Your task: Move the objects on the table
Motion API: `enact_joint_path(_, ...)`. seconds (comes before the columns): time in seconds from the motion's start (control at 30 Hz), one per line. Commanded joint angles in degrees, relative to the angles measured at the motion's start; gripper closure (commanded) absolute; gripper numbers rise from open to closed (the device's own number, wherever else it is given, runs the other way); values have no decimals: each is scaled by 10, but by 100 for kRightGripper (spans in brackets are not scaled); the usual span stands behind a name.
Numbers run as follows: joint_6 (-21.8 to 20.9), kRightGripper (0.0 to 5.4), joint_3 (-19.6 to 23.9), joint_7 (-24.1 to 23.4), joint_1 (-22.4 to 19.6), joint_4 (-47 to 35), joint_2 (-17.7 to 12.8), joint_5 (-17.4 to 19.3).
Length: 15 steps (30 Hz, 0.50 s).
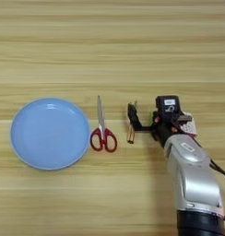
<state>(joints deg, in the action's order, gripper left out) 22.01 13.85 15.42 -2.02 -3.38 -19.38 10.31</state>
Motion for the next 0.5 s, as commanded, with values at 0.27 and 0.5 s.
enact_joint_path(0.27, -8, 4, -20, -2, -19, -40, 2, -5)
enact_joint_path(0.5, -7, 4, -36, -2, -17, -38, 11, -7)
